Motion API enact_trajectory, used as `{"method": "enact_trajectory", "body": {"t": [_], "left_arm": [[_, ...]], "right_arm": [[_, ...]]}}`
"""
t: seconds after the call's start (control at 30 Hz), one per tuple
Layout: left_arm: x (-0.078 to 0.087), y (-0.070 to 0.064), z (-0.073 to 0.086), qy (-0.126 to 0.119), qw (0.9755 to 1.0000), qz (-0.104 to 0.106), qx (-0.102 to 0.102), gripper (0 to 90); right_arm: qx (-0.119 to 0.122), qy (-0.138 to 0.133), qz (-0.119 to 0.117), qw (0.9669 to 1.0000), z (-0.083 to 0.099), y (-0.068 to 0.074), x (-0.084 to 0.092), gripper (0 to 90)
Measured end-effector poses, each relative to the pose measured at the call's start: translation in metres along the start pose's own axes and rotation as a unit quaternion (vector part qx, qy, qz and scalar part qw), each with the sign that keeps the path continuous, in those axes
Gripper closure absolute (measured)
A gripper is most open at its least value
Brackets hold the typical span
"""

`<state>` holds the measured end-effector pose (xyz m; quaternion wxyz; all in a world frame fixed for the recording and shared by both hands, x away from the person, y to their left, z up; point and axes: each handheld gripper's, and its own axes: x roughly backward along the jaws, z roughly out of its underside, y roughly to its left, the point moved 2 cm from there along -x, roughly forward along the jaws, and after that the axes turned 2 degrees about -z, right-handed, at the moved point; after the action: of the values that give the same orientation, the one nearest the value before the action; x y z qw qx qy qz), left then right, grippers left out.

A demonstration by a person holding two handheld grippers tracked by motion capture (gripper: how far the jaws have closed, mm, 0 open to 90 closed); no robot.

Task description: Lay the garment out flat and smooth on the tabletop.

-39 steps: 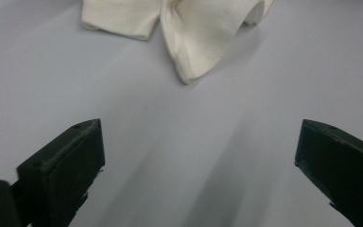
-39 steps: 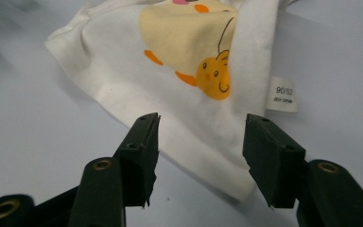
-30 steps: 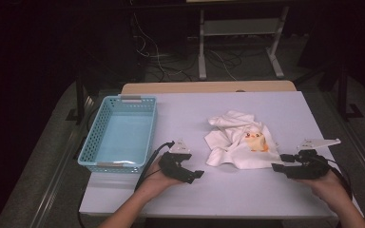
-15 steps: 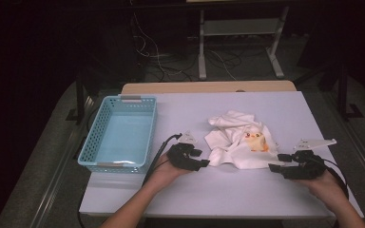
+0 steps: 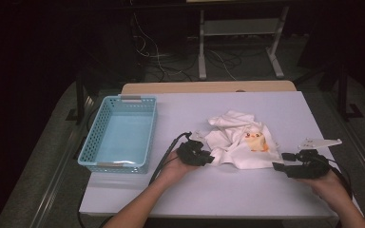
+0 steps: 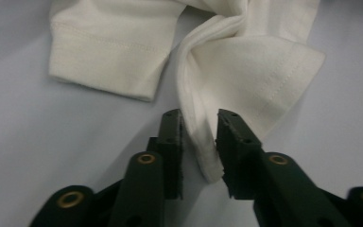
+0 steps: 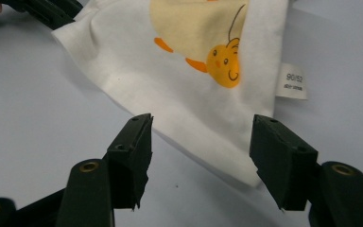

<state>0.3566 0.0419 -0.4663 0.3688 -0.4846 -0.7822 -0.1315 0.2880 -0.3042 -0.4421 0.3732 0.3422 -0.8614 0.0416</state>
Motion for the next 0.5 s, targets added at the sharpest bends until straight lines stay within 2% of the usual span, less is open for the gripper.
{"method": "enact_trajectory", "body": {"t": [0.1, 0.17, 0.33, 0.5], "left_arm": [[-0.001, -0.001, -0.001, 0.003, 0.9999, 0.010, -0.002, 81.2], [-0.001, -0.003, -0.001, 0.005, 0.9999, 0.008, -0.007, 84.6], [0.000, -0.003, -0.001, 0.007, 0.9999, 0.010, -0.011, 84.9], [-0.001, -0.003, 0.000, 0.006, 0.9999, 0.011, -0.010, 84.7]], "right_arm": [[0.000, 0.003, 0.007, 1.0000, 0.002, -0.003, 0.000, 38.9], [0.000, 0.008, 0.014, 0.9999, 0.004, -0.005, 0.000, 39.6], [-0.012, 0.020, 0.034, 0.9991, 0.008, -0.016, -0.003, 45.1], [-0.028, 0.025, 0.038, 0.9986, 0.011, -0.026, -0.007, 51.3]]}}
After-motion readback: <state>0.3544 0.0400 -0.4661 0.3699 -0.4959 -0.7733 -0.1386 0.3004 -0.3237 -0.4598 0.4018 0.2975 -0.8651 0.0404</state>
